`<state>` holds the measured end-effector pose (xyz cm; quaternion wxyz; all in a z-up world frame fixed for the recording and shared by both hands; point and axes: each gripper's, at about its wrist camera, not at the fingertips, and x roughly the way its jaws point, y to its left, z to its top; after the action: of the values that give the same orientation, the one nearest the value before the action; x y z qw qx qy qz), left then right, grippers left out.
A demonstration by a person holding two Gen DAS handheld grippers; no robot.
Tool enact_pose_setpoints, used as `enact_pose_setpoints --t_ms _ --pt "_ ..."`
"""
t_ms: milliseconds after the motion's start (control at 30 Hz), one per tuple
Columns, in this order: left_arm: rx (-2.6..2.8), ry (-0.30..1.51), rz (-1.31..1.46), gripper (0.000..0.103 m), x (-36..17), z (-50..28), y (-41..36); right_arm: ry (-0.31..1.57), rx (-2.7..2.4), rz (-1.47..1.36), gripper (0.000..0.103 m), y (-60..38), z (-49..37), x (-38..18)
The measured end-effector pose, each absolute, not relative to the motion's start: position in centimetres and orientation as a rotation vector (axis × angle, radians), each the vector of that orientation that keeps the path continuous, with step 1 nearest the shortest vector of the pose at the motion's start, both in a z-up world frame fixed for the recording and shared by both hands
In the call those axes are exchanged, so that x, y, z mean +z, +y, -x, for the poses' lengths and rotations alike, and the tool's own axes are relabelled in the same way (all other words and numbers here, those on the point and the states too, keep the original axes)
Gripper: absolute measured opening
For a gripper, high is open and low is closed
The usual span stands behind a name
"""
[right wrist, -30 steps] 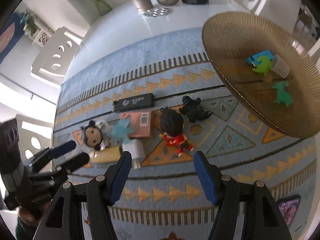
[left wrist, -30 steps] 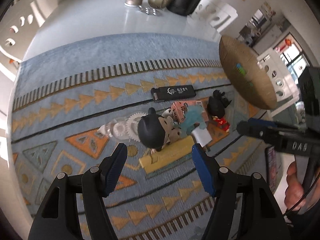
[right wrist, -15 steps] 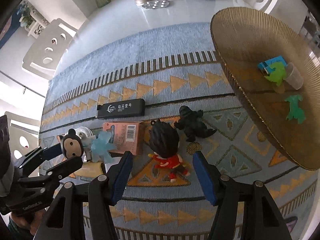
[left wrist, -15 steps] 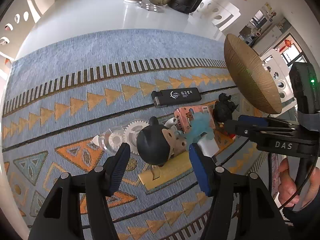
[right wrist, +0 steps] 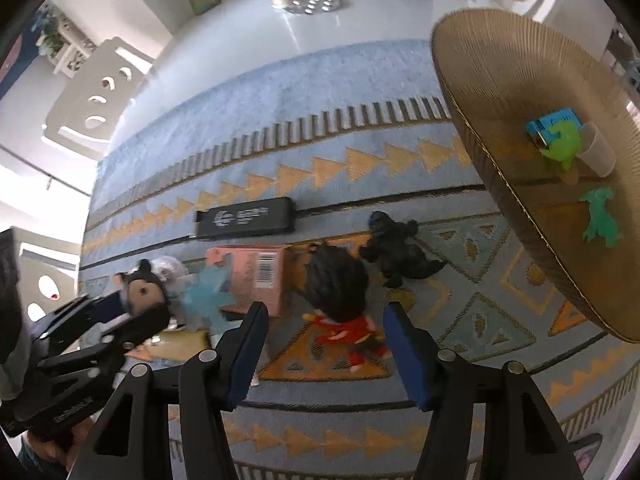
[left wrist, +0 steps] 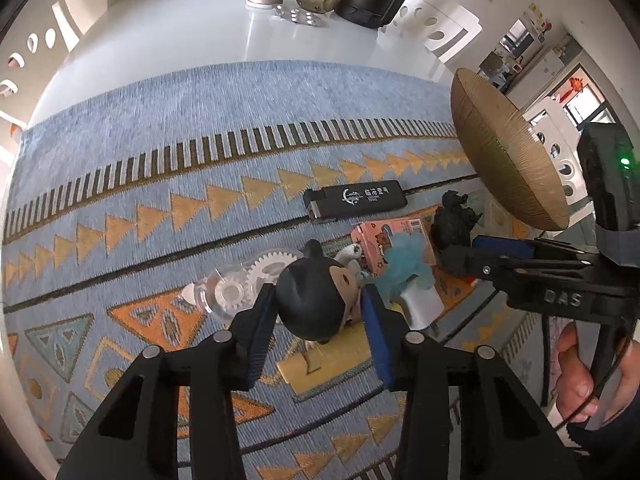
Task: Organize rigid objects
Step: 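Grasp the red-clothed figurine with the right tool while the left tool grasps the monkey figurine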
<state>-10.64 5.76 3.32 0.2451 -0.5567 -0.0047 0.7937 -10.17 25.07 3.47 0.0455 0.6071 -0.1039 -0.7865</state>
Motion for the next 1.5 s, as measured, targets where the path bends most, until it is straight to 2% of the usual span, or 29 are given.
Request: enact_pose_setpoints --t_ms 67,133,233,300,333,467,600,800,1000,1233,1300,1433,1500 --pt "2.171 0.007 1.514 0.038 3.3 10.6 6.0 -0.329 -2.379 -1.863 0.044 25.2 10.8 2.7" --pt "2.172 0.026 1.518 0.039 3.4 10.7 6.2 -0.317 -2.383 -1.857 0.043 25.1 11.3 2.3" --pt "2.16 0.013 1.531 0.044 3.4 10.9 6.3 -0.276 -2.412 -1.843 0.035 24.8 11.5 2.5" --pt "2.181 0.031 1.515 0.042 3.4 10.9 6.5 -0.284 -2.418 -1.825 0.035 24.9 11.3 2.7" --pt "2.197 0.046 1.508 0.038 3.4 10.9 6.7 -0.293 -2.424 -1.819 0.035 25.0 11.0 2.8" --pt "2.225 0.061 1.452 0.037 4.0 10.5 6.6 -0.313 -2.435 -1.797 0.035 25.4 9.8 3.9" --pt "2.227 -0.046 1.421 0.037 5.9 9.6 4.7 -0.329 -2.457 -1.755 0.035 26.4 7.9 6.0" --pt "2.231 -0.102 1.413 0.038 8.3 5.9 1.3 -0.298 -2.435 -1.754 0.035 26.4 3.6 7.2" --pt "2.194 -0.123 1.539 0.038 5.1 3.4 0.6 -0.283 -2.38 -1.854 0.035 25.6 1.4 3.4" --pt "2.14 -0.133 1.595 0.038 2.7 2.3 1.4 -0.308 -2.379 -1.837 0.035 25.6 1.2 2.6" --pt "2.151 -0.134 1.581 0.038 2.6 2.0 1.3 -0.345 -2.374 -1.835 0.037 25.9 0.9 2.5" --pt "2.142 -0.161 1.595 0.038 2.3 1.8 0.9 -0.357 -2.353 -1.823 0.056 26.0 -0.2 2.5" --pt "2.146 -0.161 1.635 0.043 1.7 1.6 0.8 -0.311 -2.355 -1.821 0.056 25.6 -0.4 2.5"
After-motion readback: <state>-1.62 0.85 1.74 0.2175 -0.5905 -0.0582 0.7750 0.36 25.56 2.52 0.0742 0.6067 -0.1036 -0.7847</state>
